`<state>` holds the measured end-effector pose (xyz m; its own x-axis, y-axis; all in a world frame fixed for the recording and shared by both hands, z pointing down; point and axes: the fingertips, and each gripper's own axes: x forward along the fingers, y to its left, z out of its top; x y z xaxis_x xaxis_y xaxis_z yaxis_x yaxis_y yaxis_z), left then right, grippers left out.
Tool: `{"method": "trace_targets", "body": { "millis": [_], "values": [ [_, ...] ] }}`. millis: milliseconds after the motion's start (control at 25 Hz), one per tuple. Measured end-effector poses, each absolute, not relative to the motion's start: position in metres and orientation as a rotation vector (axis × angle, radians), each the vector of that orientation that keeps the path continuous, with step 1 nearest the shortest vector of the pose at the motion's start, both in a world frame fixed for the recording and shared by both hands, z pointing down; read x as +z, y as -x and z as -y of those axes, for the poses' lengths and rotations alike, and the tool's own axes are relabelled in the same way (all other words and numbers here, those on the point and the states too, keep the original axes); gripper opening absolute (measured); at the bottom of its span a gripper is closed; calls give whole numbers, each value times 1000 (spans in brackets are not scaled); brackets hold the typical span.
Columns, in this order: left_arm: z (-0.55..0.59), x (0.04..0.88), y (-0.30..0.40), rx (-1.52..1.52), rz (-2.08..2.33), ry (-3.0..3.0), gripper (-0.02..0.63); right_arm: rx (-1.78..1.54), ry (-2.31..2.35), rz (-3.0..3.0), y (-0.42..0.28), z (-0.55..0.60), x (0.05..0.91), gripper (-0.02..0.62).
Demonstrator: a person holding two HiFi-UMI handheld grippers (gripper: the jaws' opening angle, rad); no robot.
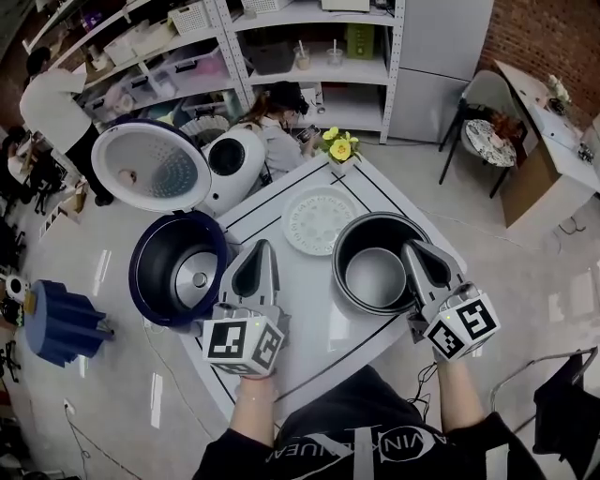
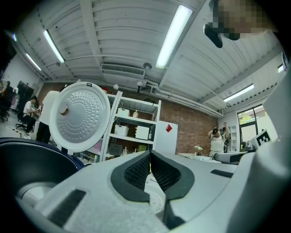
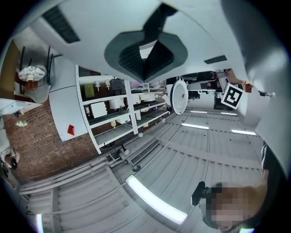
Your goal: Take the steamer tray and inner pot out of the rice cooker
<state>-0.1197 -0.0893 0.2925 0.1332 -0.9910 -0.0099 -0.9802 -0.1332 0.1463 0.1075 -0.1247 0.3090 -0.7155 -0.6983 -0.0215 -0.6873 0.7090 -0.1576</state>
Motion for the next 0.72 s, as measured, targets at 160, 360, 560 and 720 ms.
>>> {"method": "trace_targets", "body": {
  "millis": [160,360,560,720],
  "values": [
    [81,289,134,-170,2040,-2244,11,-206,1109,-2846,-97,124,305,-2],
    [73,289,146,-179,2074,-2206,11,-209,1065,-2861,-84,123,306,-2],
    [66,289,157,-185,2103,-2177,11,-202,1030,-2867,-72,124,303,-2],
    [61,289,164,-190,2131,-2158,11,-196,1009,-2876,-66,124,304,-2]
  ]
}}
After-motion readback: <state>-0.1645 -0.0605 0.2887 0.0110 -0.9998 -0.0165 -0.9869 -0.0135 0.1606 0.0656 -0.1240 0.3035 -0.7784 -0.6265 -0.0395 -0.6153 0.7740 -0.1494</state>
